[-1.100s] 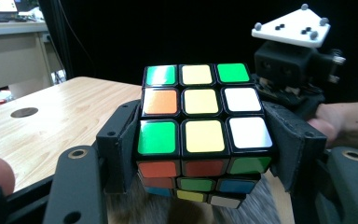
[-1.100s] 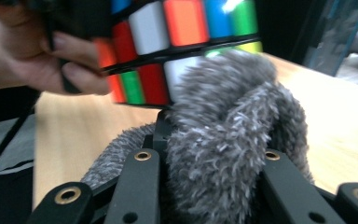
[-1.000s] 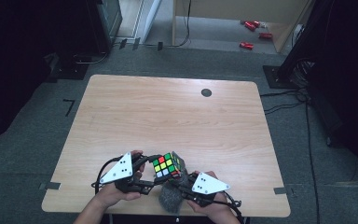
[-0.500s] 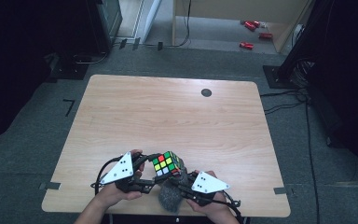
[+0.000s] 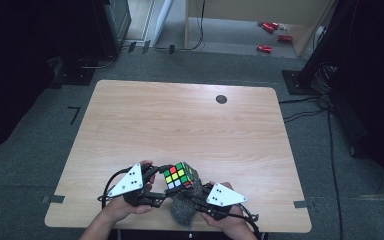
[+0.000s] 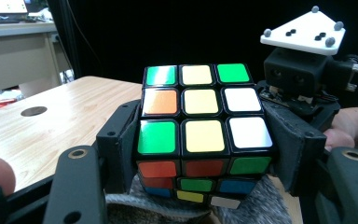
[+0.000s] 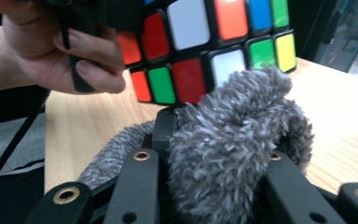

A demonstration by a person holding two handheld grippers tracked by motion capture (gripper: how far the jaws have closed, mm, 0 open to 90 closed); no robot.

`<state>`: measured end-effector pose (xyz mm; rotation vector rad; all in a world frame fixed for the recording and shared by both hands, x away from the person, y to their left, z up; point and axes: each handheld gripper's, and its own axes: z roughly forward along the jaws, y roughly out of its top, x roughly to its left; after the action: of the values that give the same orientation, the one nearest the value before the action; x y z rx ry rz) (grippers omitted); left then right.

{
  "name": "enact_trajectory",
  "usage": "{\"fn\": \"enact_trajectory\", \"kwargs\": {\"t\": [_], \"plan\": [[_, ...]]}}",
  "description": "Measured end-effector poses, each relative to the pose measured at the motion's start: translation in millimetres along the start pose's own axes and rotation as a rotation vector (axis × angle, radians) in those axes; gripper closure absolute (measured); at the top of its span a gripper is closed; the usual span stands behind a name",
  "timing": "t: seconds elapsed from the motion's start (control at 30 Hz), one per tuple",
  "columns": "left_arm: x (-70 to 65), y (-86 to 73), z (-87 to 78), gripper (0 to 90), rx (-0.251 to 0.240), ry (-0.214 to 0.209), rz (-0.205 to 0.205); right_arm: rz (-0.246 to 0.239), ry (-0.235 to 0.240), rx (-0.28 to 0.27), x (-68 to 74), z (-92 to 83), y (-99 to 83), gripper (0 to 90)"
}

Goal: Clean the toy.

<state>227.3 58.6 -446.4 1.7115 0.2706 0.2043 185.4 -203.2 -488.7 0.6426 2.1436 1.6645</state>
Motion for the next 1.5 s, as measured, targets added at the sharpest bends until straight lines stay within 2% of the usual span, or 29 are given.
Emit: {"fn": "enact_trajectory", "kwargs": {"t": [0.1,0.23,0.3,0.43,0.5,0.57,0.7,0.93,1.0,1.07,1.17,1.3,1.37,1.5], "plan": [[0.5,-0.2,-0.6,35.3,-0.002,0.004,0.002,-0.009,-0.01,-0.011,-3.9,-4.1,2.4,72.9],[0.7,-0.2,-0.1,35.3,0.0,0.004,0.002,0.008,-0.036,-0.036,-10.6,-9.8,3.9,73.0],[0.6,-0.2,0.4,35.3,0.003,0.004,0.002,0.011,-0.027,-0.028,-8.6,-8.1,3.0,72.9],[1.2,-0.3,-0.2,35.3,0.006,0.011,0.001,-0.013,0.018,0.007,-1.0,-1.8,-0.1,72.5],[1.4,-0.6,-0.5,35.3,0.007,0.016,0.002,-0.018,0.02,0.011,-0.7,-1.6,0.2,72.3],[1.0,-1.0,0.1,35.4,0.018,0.028,0.015,-0.018,0.009,0.014,-4.0,-4.2,1.6,72.1],[-1.1,-1.0,2.3,35.3,0.017,0.021,0.015,0.011,-0.042,-0.012,-14.5,-11.8,3.2,72.3],[0.7,0.2,-0.5,35.3,0.014,0.032,0.014,-0.023,-0.003,0.008,-6.6,-7.9,2.6,71.8],[2.3,0.1,-2.1,35.3,0.013,0.041,0.014,-0.011,-0.015,-0.008,-10.5,-12.6,5.1,71.9],[4.4,-0.8,-3.4,35.3,0.01,0.041,0.005,0.002,-0.048,-0.027,-17.6,-21.1,8.8,72.1],[3.0,-5.1,0.8,35.3,0.059,0.052,0.039,0.042,-0.074,-0.098,-26.2,-33.2,14.6,72.4],[-6.0,-8.9,11.5,35.3,0.097,0.011,0.065,0.066,-0.107,-0.15,-31.0,-42.1,23.0,72.5],[-12.1,-10.9,18.8,35.4,0.11,-0.012,0.072,0.075,-0.097,-0.157,-28.7,-41.2,24.3,72.5],[-22.5,-14.6,29.1,35.3,0.149,-0.039,0.112,0.06,-0.066,-0.168,-18.1,-37.5,28.9,72.3]]}}
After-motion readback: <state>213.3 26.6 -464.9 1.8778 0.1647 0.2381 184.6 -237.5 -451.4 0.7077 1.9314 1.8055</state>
